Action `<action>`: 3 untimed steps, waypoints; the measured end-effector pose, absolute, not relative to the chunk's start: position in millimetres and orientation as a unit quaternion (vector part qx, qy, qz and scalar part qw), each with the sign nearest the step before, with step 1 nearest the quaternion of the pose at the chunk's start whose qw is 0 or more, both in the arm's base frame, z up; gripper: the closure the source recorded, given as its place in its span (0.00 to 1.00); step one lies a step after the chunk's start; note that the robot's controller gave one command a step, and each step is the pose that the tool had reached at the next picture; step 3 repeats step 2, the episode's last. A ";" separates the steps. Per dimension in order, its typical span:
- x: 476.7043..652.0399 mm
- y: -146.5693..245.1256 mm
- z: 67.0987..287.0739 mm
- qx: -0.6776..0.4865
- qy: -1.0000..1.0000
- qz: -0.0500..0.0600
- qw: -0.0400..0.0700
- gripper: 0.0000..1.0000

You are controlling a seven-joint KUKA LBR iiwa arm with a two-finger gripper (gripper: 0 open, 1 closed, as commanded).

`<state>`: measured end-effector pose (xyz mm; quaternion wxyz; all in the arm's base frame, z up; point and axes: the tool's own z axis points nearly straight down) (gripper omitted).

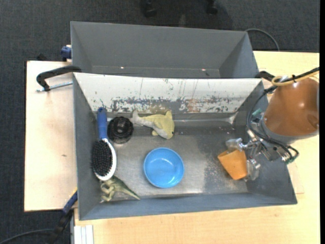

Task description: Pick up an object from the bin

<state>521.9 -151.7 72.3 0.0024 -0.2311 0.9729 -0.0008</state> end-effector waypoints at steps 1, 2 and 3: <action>528.3 -152.7 188.4 -0.285 0.959 -0.003 0.007 1.00; 504.3 -137.8 317.1 -0.320 0.947 -0.004 0.007 1.00; 504.3 -137.8 317.1 -0.320 0.947 -0.004 0.007 1.00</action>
Offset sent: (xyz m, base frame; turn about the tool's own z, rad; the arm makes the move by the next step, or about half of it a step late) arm 0.0032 -0.0011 0.1101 -0.1130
